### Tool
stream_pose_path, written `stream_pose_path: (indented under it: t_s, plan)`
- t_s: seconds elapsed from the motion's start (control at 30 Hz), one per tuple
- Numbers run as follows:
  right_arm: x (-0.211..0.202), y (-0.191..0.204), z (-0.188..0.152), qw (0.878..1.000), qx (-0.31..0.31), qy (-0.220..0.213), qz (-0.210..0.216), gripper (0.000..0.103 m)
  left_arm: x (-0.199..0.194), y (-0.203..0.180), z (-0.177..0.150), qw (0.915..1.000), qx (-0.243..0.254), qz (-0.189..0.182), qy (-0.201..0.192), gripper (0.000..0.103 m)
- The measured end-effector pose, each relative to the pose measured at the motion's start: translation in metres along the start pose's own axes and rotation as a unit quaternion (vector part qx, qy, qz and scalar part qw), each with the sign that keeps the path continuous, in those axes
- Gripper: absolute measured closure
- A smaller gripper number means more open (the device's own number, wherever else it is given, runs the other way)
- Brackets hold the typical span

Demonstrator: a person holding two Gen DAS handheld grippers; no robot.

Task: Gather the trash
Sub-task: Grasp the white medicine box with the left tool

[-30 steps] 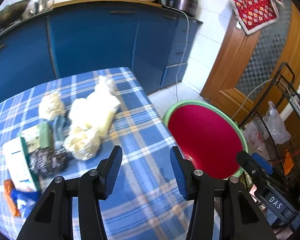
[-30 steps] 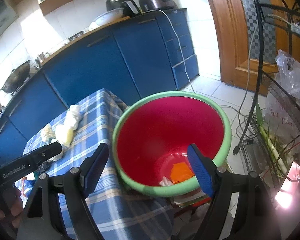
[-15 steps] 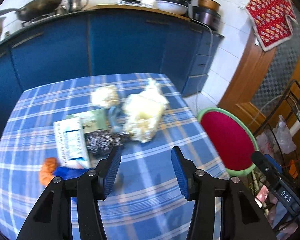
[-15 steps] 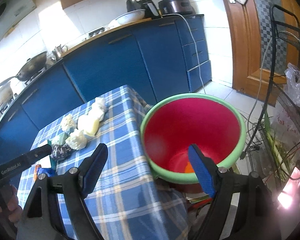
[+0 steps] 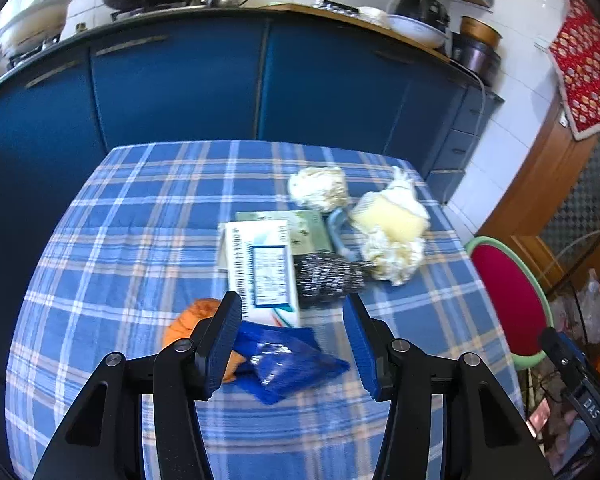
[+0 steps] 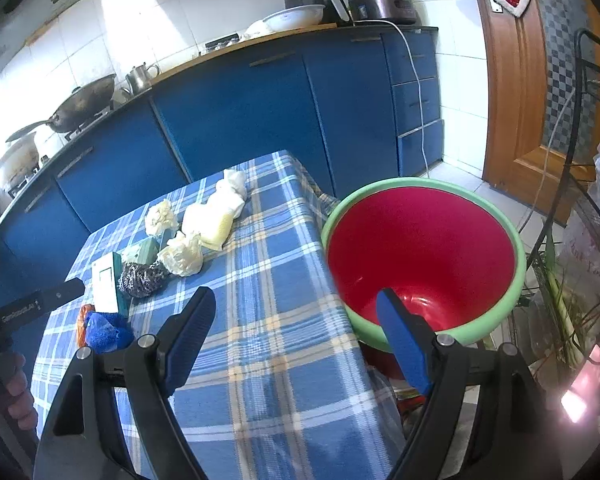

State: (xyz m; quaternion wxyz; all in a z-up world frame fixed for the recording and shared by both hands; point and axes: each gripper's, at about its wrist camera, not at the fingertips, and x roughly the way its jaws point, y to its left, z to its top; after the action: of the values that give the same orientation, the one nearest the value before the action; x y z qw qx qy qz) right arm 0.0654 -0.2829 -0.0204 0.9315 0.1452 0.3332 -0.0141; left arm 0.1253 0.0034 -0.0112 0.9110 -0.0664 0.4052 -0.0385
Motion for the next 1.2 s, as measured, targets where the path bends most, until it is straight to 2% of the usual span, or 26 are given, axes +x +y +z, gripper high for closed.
stream_pose_path:
  t_s: [0.53,0.7,0.87,1.03,1.1,1.2]
  plan:
    - [0.024,0.010,-0.005,0.999,-0.009,0.031,-0.012,0.020,0.063,0.022,0.013,0.9984,-0.036,0.011,0.042,0.048]
    - [0.033,0.016,0.000,0.999,-0.023,0.034,-0.014,0.020,0.074,0.019,0.013,0.9982,-0.037,0.008,0.047,0.040]
    - [0.040,0.023,0.006,0.999,-0.034,0.034,-0.012,0.020,0.083,0.017,0.012,0.9984,-0.026,0.017,0.048,0.040]
    - [0.048,0.033,0.012,0.998,-0.044,0.036,-0.006,0.020,0.086,0.019,0.010,0.9984,-0.023,0.017,0.048,0.041]
    - [0.052,0.037,0.014,0.998,-0.046,0.038,-0.003,0.020,0.086,0.020,0.010,0.9986,-0.026,0.007,0.046,0.049]
    - [0.058,0.045,0.015,0.998,-0.050,0.041,0.001,0.020,0.085,0.022,0.010,0.9985,-0.031,-0.006,0.045,0.050]
